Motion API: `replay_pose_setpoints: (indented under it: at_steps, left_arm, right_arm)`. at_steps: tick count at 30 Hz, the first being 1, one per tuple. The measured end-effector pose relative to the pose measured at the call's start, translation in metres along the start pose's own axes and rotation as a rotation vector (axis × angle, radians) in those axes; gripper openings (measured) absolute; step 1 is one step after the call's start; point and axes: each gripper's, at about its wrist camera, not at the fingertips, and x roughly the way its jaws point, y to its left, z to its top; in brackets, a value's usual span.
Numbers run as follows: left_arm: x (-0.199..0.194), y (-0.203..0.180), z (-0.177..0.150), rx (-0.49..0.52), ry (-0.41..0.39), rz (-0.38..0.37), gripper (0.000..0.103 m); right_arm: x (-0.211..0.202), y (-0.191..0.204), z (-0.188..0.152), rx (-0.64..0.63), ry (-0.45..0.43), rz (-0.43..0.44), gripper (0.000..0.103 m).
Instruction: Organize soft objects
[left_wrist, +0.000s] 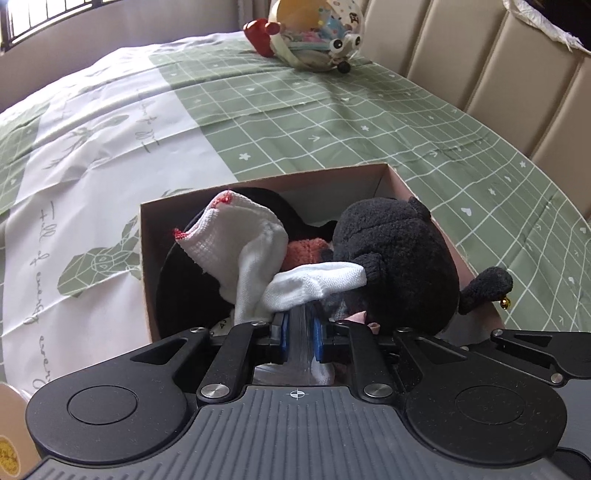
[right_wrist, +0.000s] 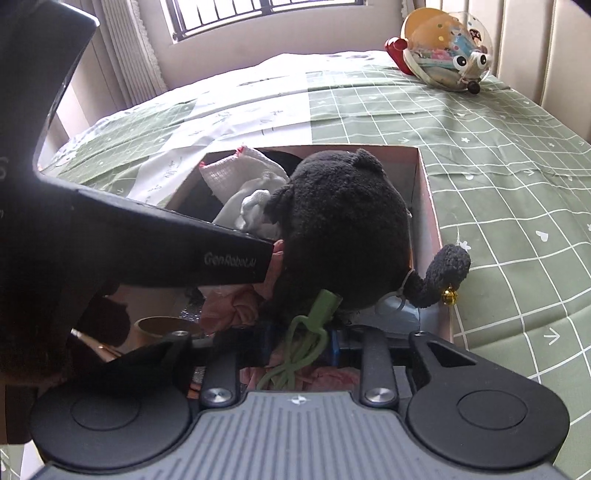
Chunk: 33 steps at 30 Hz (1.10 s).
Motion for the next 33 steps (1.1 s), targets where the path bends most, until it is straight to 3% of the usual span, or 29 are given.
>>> replay_pose_setpoints:
  at_steps: [4,8,13,16,23,26,31,33]
  left_arm:
    - [-0.024,0.004,0.000,0.019,-0.058,0.000,0.018]
    - [-0.057,0.012,0.001,0.003,-0.155,-0.041,0.018]
    - [-0.111,0.023,-0.008,0.012,-0.349,-0.094,0.018]
    - [-0.139,0.036,-0.023,-0.019,-0.388,-0.125,0.018]
    - [-0.188,0.063,-0.092,-0.017,-0.387,-0.103,0.018]
    - [-0.200,0.069,-0.128,-0.014,-0.380,-0.070,0.018]
    - [-0.212,0.079,-0.194,-0.057,-0.375,-0.005,0.018]
    - [-0.214,0.080,-0.224,-0.072,-0.397,0.058,0.018]
  right_arm:
    - [-0.027,0.009,0.001,-0.023,-0.067,0.004,0.057]
    - [-0.054,0.015,0.010,-0.020,-0.123,-0.028,0.059]
    - [-0.084,0.020,0.022,0.006,-0.183,-0.110,0.059]
    - [-0.102,0.028,0.022,0.008,-0.215,-0.145,0.060]
    - [-0.129,0.074,0.003,-0.057,-0.267,-0.184,0.063]
    - [-0.137,0.094,-0.022,-0.085,-0.293,-0.174,0.069]
    - [-0.133,0.110,-0.070,-0.068,-0.298,-0.132,0.070]
    - [-0.126,0.114,-0.088,-0.057,-0.295,-0.118,0.070]
